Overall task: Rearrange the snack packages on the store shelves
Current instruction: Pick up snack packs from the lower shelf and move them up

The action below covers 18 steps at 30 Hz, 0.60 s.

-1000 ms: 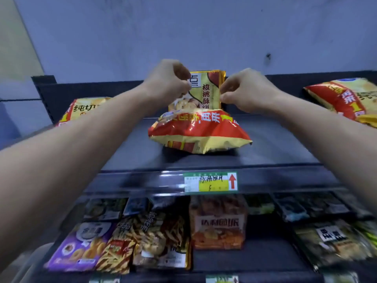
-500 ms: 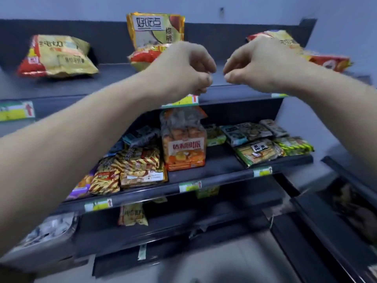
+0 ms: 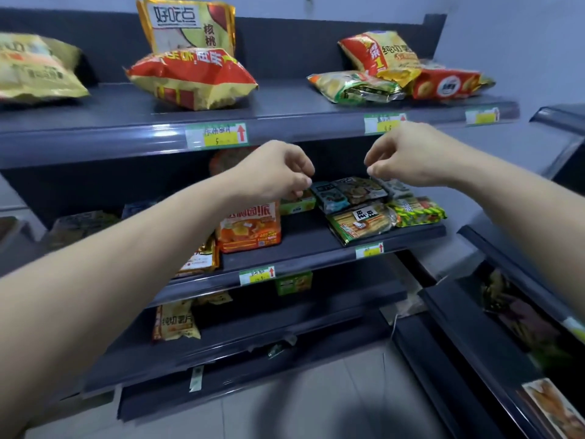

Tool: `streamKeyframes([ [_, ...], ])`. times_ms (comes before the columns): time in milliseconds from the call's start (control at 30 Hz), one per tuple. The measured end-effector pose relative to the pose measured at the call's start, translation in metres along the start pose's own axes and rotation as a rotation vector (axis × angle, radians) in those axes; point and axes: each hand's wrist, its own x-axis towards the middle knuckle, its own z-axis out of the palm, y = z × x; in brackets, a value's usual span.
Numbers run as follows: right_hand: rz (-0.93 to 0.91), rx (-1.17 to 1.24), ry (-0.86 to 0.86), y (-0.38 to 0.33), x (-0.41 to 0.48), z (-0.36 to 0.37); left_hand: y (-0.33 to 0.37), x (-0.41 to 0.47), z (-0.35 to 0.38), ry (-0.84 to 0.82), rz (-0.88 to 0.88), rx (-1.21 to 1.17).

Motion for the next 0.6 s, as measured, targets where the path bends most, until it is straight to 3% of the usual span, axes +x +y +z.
streamKeyframes([
  [300, 0.016, -0.077, -0.201, 0.088, 0.039, 0.04, -0.018, 0.051, 0.069, -0.043, -0.17, -0.054],
  [600, 0.064, -0.046, -0.256, 0.157, 0.079, 0.069, -0.031, 0.115, 0.135, -0.058, -0.308, -0.128],
])
